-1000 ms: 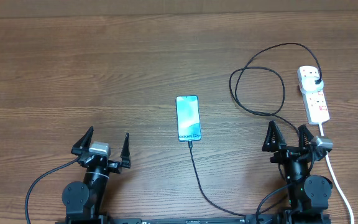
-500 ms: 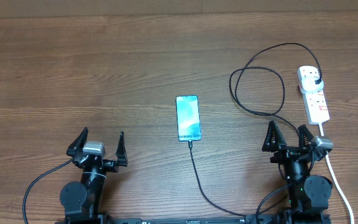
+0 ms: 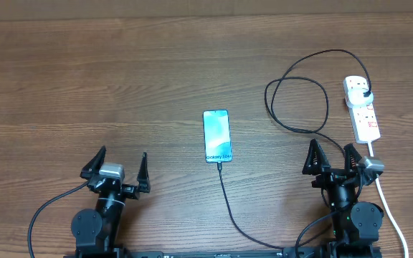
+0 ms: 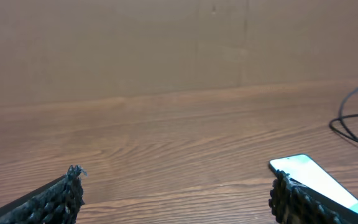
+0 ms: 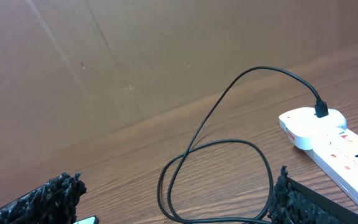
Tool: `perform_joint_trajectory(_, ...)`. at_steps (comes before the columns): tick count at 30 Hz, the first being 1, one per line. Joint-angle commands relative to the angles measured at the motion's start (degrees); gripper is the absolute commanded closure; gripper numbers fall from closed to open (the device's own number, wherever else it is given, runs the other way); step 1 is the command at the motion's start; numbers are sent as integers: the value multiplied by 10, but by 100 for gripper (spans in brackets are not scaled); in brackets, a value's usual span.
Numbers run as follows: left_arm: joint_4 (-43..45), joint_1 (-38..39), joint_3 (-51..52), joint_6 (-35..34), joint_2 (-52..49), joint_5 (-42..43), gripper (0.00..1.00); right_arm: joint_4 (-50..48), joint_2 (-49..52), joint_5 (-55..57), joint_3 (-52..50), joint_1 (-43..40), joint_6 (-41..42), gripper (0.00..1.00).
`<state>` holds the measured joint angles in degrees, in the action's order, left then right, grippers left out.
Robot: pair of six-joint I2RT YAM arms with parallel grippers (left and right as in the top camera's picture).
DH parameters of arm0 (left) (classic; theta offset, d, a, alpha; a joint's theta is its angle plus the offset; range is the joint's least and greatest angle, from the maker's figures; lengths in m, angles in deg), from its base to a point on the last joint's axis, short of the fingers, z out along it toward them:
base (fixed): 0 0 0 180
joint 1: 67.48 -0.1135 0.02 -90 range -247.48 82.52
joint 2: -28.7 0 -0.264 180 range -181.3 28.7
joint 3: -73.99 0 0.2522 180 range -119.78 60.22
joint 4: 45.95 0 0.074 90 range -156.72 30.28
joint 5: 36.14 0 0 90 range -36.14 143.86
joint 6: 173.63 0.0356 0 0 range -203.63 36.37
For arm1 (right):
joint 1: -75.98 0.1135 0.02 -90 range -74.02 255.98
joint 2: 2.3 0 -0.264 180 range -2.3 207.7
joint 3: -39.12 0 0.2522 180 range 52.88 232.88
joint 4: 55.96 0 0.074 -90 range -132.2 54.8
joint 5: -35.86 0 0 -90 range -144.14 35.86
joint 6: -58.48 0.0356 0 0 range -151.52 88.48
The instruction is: Plug charger to phone and switch on socket
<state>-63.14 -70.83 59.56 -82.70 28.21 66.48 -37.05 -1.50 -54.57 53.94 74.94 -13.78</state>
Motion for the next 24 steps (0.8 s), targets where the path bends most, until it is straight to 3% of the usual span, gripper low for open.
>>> perform_joint_trajectory(1, 1, 20, 4, -9, 3, -6, 0, -3, -6, 4, -6, 3, -6, 0)
perform_joint_trajectory(16, 2, 46, 4, -9, 3, -12, 0, -3, -6, 4, -6, 3, -6, 0)
perform_joint_trajectory(24, -7, 45, 4, -7, 3, -82, 0, -3, -6, 4, -6, 3, -6, 0)
